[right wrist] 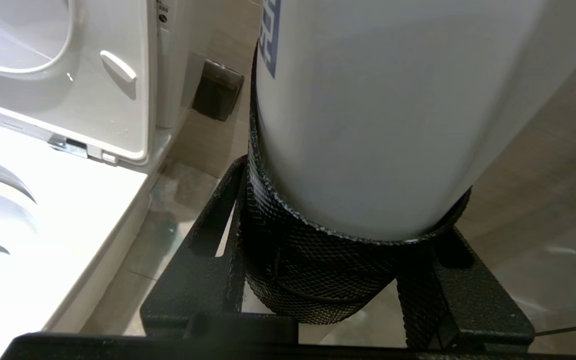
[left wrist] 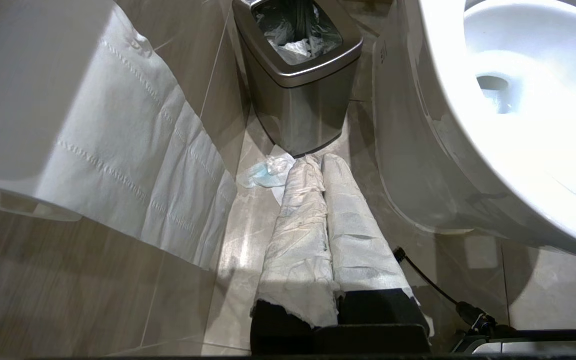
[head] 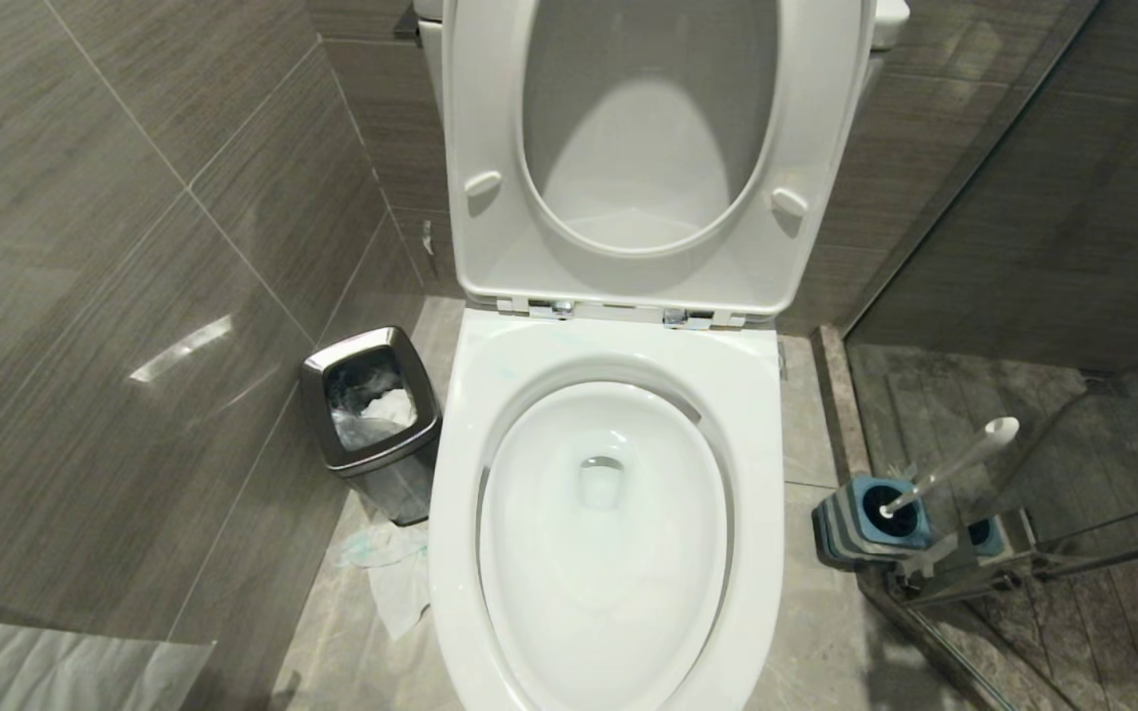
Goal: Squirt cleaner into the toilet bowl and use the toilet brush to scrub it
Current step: Pour in the cleaning agent
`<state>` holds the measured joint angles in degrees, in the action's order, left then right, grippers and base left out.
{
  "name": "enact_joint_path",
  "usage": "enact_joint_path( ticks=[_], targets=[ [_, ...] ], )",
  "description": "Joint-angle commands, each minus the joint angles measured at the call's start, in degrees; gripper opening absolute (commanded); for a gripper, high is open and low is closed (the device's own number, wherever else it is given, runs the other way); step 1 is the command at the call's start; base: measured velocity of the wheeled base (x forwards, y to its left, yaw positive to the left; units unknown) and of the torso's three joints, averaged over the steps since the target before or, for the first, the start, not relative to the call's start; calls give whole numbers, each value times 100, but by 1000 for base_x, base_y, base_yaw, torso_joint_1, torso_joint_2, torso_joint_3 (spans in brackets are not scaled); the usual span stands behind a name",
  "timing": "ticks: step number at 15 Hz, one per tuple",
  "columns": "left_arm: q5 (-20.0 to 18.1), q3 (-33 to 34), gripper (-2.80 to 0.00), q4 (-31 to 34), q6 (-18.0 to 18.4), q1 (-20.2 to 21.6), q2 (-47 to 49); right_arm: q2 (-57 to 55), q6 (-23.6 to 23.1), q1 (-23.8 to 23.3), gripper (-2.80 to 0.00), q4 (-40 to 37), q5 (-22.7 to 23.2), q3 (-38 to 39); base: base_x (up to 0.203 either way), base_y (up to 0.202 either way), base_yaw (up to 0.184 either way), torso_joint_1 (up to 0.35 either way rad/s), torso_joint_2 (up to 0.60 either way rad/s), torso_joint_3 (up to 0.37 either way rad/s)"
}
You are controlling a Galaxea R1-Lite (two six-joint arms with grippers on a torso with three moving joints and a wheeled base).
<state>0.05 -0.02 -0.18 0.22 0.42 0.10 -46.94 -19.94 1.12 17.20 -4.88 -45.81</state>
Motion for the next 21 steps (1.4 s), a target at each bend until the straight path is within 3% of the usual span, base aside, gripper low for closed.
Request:
enact_joint_path(
  ticks=[1,9,13,16,18,21],
  targets=[
    [4,0,-280,1,4,2,-1,-240,-37,27,-280,12,-5,-20,0,0,0,4,1,78],
    [4,2,-280,1,4,2,-1,-1429,237,506,-280,13,-43,-895,0,0,0,1,0,5],
    [4,2,-280,1,4,10,-1,-1822,24,878,-280,3,-139,-947,0,0,0,0,0,0],
    [4,2,-280,-8,4,2,-1,-2053,-31,1544,-280,14,-346,-1072,0,0,0,0,0,0],
    [1,2,-280,1,4,2,-1,-2303,-28,2235,-280,23,-830,-1217,0,0,0,0,0,0],
    [4,2,-280,1,4,2,-1,-2758,-40,2768,-280,75,-1382,-1413,0,0,0,0,0,0]
  ],
)
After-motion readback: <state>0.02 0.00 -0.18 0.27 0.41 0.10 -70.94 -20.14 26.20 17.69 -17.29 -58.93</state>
